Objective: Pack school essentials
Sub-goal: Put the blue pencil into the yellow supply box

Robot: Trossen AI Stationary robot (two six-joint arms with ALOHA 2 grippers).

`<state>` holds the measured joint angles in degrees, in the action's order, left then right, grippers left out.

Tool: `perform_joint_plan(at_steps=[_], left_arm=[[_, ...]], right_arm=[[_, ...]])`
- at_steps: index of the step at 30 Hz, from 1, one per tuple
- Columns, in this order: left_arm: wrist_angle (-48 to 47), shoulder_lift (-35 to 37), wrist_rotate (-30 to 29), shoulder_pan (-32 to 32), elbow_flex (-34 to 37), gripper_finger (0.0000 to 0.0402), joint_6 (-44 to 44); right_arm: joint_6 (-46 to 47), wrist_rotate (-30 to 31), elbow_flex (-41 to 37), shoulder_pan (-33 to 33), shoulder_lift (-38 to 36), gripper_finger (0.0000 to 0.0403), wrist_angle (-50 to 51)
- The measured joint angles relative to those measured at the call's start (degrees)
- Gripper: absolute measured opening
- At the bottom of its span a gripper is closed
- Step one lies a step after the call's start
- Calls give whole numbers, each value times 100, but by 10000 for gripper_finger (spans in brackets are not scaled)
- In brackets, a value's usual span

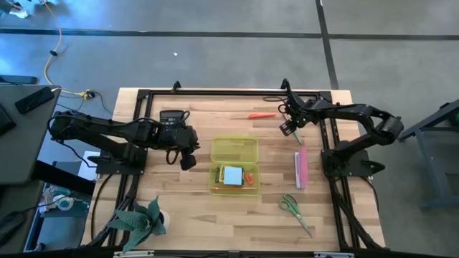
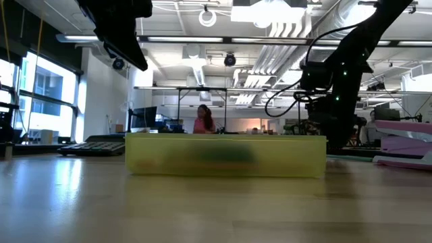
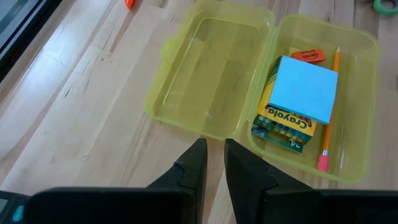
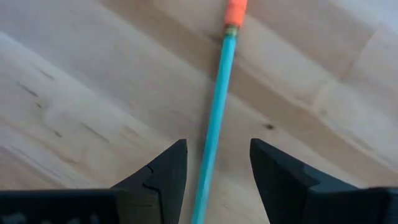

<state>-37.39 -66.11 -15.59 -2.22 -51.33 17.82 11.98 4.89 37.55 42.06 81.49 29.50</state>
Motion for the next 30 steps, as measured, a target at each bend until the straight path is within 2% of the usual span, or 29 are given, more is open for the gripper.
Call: perform_joint_plan(at_steps=[10,22,30], left_arm=[[-2,0,0,0,0,46,0],[-2,0,-17,0,0,47,0],[-3,0,-16,0,0,46,0]], right_arm=[[-24,-236,9,-2,522,155,-4],[109,-419,-1,-9,544,11,-2],[91,-429,-25,-18,400,12,7]])
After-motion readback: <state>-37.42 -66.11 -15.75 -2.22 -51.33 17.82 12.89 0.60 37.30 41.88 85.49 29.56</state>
